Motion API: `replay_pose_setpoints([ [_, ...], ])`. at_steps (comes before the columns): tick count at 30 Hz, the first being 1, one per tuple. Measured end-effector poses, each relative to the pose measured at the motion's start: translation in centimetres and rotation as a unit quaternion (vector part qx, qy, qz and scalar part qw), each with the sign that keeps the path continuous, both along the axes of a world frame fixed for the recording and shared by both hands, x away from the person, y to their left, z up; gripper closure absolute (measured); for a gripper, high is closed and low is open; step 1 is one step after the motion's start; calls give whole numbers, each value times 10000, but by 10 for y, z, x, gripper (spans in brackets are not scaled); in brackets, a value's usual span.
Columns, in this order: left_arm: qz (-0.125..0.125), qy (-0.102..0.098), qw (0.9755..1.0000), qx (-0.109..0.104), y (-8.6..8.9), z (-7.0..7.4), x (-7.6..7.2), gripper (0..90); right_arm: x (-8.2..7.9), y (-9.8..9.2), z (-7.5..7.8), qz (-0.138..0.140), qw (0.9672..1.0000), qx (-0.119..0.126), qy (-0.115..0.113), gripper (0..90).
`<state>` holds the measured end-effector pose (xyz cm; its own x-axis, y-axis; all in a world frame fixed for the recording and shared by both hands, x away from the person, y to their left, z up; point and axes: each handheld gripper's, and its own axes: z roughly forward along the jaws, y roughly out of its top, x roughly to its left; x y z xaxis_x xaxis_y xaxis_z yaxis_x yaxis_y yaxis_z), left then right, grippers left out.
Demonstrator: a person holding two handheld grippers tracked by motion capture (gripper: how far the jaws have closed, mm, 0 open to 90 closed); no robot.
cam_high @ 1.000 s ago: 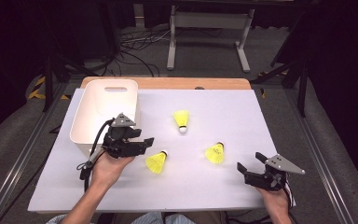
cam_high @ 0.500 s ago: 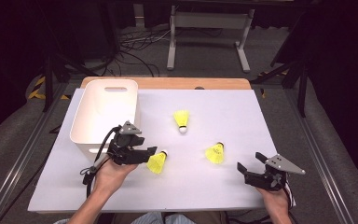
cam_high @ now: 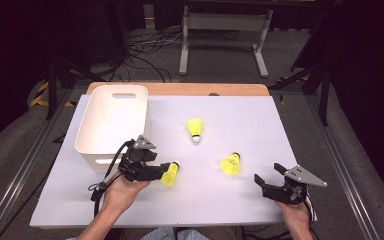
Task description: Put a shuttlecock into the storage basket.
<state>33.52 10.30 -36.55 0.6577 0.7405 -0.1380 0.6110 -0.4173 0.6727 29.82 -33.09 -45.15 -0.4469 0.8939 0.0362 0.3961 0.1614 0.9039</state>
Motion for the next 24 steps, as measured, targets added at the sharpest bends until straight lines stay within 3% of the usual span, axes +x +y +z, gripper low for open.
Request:
replay_pose_setpoints([
  [24, -64, 358, 9992, 184, -5, -24, -12, 394, 0, 0, 0, 7, 10000, 4, 7, 134],
])
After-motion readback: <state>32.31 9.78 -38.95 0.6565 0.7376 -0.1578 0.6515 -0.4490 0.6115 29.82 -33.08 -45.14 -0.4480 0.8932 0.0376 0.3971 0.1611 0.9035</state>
